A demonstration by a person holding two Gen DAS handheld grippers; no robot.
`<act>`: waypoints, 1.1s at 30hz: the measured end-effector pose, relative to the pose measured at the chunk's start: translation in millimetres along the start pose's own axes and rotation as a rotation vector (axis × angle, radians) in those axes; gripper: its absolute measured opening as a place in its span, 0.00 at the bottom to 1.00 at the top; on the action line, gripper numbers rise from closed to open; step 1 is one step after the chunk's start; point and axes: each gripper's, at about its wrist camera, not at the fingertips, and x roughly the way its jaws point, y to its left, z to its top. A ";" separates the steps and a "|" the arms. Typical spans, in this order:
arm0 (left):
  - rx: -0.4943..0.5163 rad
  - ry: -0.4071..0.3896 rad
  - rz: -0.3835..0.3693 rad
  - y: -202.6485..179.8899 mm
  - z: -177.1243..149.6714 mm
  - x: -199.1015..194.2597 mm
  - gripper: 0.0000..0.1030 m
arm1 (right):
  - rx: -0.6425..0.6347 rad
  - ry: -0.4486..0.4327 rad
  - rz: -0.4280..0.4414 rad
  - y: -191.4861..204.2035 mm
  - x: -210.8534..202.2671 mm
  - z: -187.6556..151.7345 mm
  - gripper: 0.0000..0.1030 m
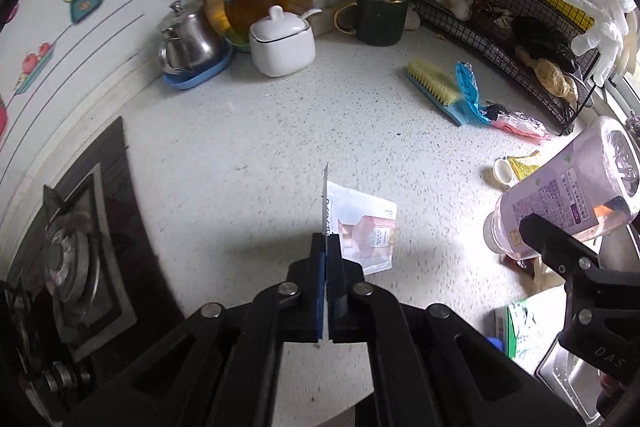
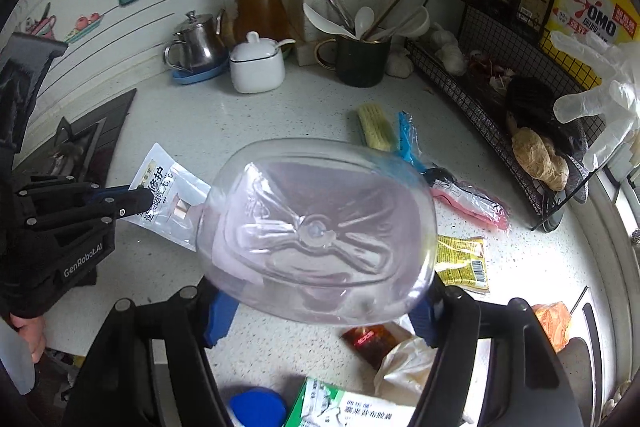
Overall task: Collect trash
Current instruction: 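Grasp the white paper packet with the left tool while the right tool lifts the bottle, then lower both tools over the red bin and release the bottle and packet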
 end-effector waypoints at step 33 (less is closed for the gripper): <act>-0.197 0.092 0.069 1.7 -322.6 -59.8 0.00 | -0.126 0.103 0.170 132.2 -43.7 -229.6 0.66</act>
